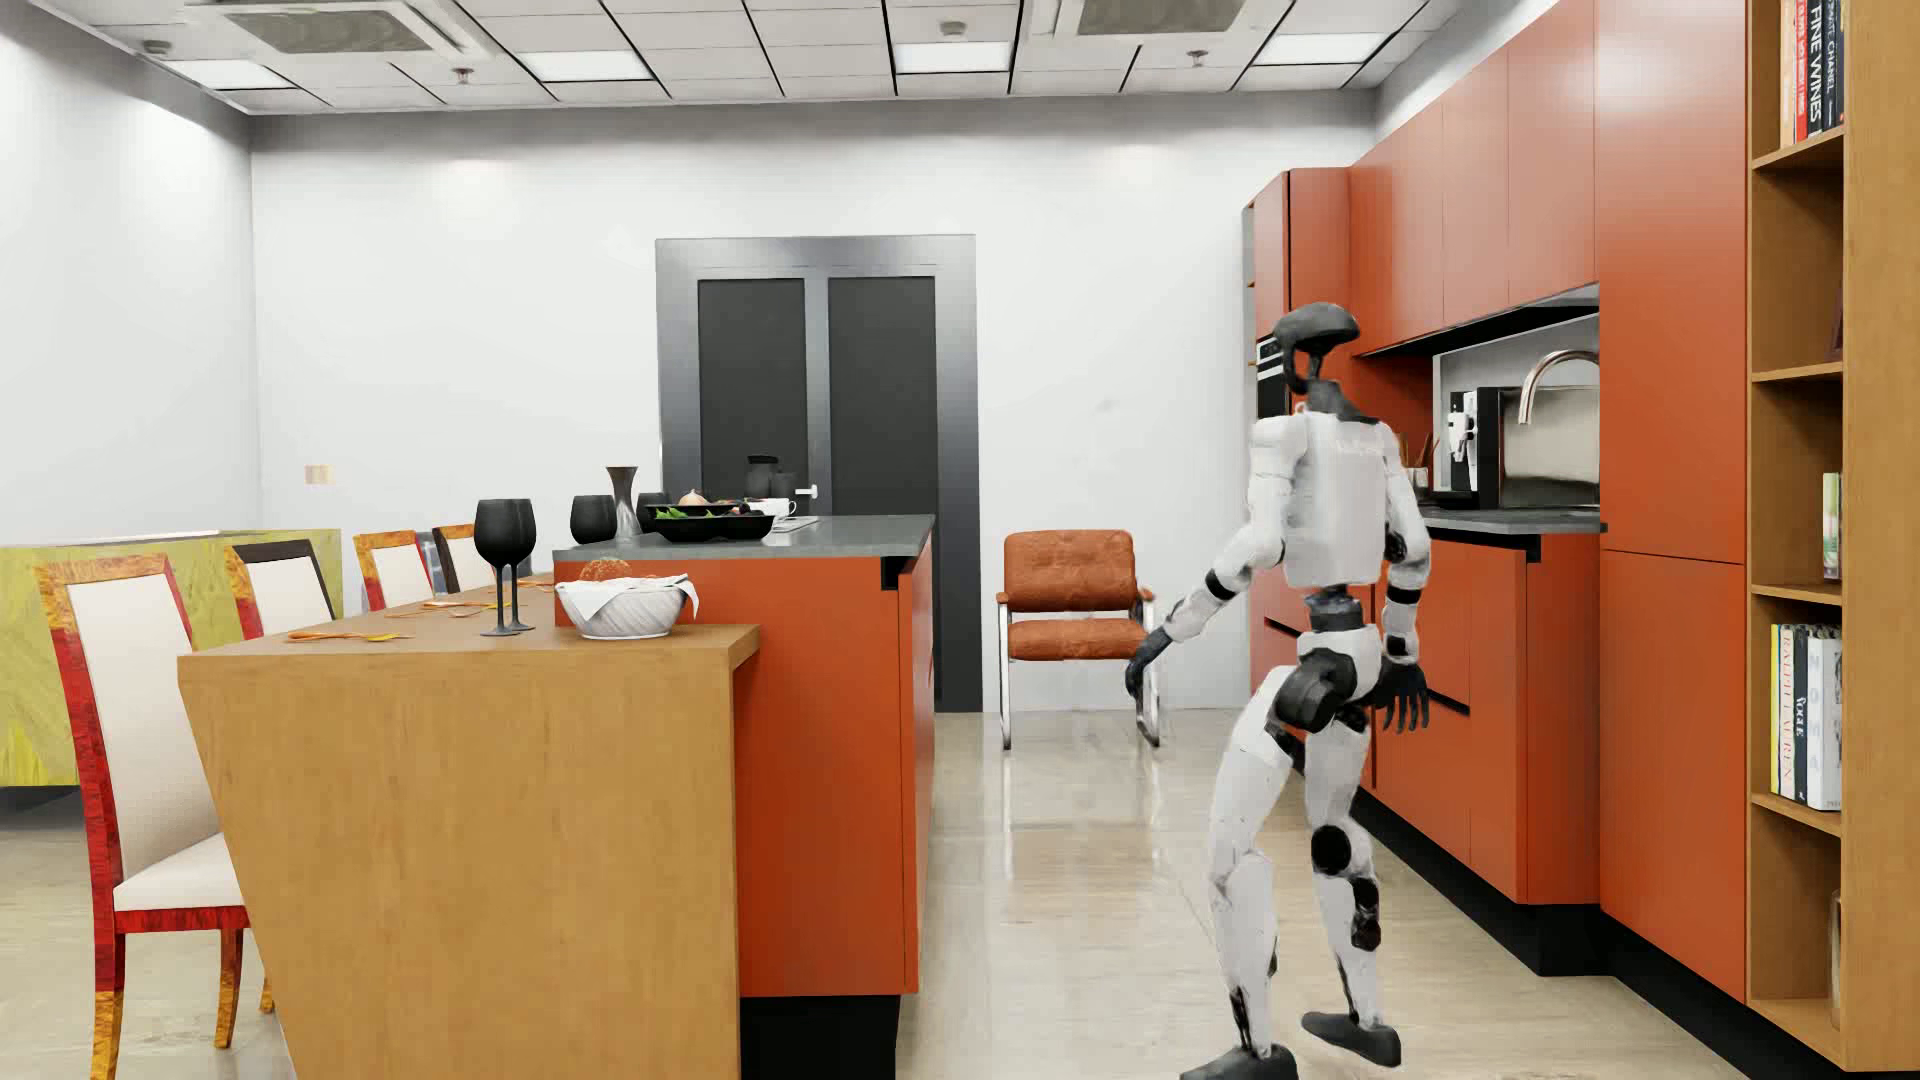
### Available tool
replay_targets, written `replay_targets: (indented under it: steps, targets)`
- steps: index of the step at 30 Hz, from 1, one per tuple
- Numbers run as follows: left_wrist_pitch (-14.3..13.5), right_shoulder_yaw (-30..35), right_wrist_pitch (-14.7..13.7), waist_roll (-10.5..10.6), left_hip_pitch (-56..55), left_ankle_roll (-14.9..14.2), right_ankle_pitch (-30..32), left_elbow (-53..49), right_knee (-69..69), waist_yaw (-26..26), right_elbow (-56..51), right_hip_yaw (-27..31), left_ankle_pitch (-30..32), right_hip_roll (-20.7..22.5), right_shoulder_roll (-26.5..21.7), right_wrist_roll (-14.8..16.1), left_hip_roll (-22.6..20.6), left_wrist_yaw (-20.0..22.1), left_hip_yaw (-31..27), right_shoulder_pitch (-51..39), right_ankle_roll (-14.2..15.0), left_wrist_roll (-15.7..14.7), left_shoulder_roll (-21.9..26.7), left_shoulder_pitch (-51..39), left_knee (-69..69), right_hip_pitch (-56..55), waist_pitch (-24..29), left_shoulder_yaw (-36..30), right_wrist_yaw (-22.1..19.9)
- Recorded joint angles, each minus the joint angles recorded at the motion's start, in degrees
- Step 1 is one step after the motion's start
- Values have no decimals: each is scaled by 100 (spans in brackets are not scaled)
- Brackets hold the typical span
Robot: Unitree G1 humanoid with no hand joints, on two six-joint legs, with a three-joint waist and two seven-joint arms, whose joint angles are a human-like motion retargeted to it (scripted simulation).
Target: Go to the officechair
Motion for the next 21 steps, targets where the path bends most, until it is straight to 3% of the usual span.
replay_targets:
  steps: [2, 4, 5, 7, 10, 13, 17, 19, 21]
  targets:
    - [356, 8, -137, 27, 6, 25, 14, 870, 22, -11, 14, 70, 65, 63, 274, -160, 63, -31, 47, -194, -39, 167, -268, 91, -9, -36, 24, -311, -66]
    - [635, 82, -250, 59, -55, 15, 26, 1723, 58, -23, 43, 133, 57, 169, 474, -409, 249, -302, 66, -551, -81, -48, -356, 300, 168, -96, 51, -441, -24]
    - [652, 148, -320, 77, -89, 2, 29, 1998, 76, -19, -13, 159, 44, 220, 536, -519, 340, -467, 76, -695, -94, -53, -264, 457, 255, -133, 60, -583, 38]
    - [501, 299, -778, 106, -142, -20, 34, 2236, 81, 7, -86, 170, 44, 282, 518, -780, 428, -548, 80, -735, -104, -61, 21, 850, 303, -188, 62, -840, 28]
    - [412, 241, -1073, 111, -207, -25, 52, 2161, 9, 67, -264, 40, 121, 255, 458, -888, 314, -226, -30, -786, -131, -581, 218, 1427, 130, -186, 37, -509, -56]
    - [377, 174, -903, 71, -351, -16, 53, 2178, -81, 136, -204, -264, 195, 146, 334, -805, 114, 476, -341, -839, -169, -761, 318, 1421, 25, -101, 9, -341, 12]
    - [151, 244, -653, 12, -643, -17, -61, 1733, -78, 178, 91, -797, 235, -12, 144, -1070, -119, 882, -916, -975, -204, -654, 304, 1050, 94, 20, -9, -488, -113]
    - [24, 234, -473, -17, -711, -31, -151, 1376, -72, 182, 152, -1029, 242, -69, 182, -1008, -232, 915, -1149, -1107, -188, -706, 143, 909, 80, 102, -19, -418, 25]
    - [-77, 296, -442, -51, -734, -53, -258, 1095, -54, 184, 194, -1201, 261, -113, 192, -965, -325, 645, -1324, -1134, -178, -649, 33, 799, 61, 180, -22, -494, 194]
